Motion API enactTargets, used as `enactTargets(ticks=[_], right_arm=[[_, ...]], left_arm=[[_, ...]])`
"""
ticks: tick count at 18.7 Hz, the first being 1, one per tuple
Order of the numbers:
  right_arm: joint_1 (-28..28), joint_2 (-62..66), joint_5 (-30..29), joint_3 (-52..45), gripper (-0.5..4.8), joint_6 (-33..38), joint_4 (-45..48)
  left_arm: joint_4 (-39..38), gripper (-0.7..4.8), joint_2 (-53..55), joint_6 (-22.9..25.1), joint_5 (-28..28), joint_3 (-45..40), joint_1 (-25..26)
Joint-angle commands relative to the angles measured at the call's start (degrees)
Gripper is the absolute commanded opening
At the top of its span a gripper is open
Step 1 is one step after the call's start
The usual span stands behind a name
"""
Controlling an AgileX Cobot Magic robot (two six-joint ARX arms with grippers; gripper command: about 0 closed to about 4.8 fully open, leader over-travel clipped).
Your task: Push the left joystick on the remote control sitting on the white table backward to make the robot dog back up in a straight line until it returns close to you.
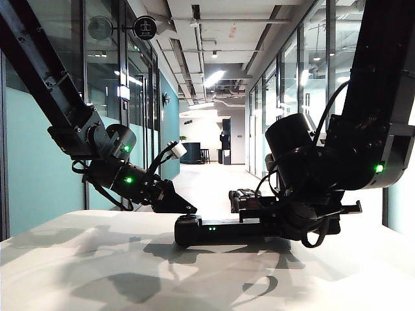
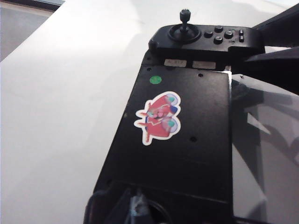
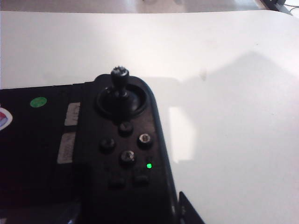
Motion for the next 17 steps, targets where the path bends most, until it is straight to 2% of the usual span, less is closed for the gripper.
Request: enactTargets(ticks=[1, 7, 9, 12, 14, 17], right_arm=[[0.07, -0.39, 1.2, 0.24, 2.29, 0.04, 1.6], [0.07, -0.39, 1.18, 0.22, 2.29, 0.02, 1.57], [0.07, -0.39, 1.14, 0.24, 2.29, 0.02, 1.62], [0.07, -0.39, 1.14, 0.22, 2.29, 0.0, 1.62], [0.07, -0.39, 1.14, 0.22, 2.29, 0.0, 1.57], [0.07, -0.39, 1.11, 0.2, 2.29, -0.22, 1.57]], left_arm=[[-1.27, -0.06, 0.02, 0.02, 0.28, -0.07, -0.13], [-1.11, -0.06, 0.02, -0.28, -0.57, -0.04, -0.13], [-0.57, -0.06, 0.02, -3.26, -7.39, 0.87, -0.15], [1.6, -0.06, 0.02, -11.54, -13.49, 2.34, -0.15], [2.71, -0.06, -0.02, -21.35, -22.29, 4.44, -0.15], [2.67, -0.06, -0.9, -27.71, -29.0, 5.62, -0.15]])
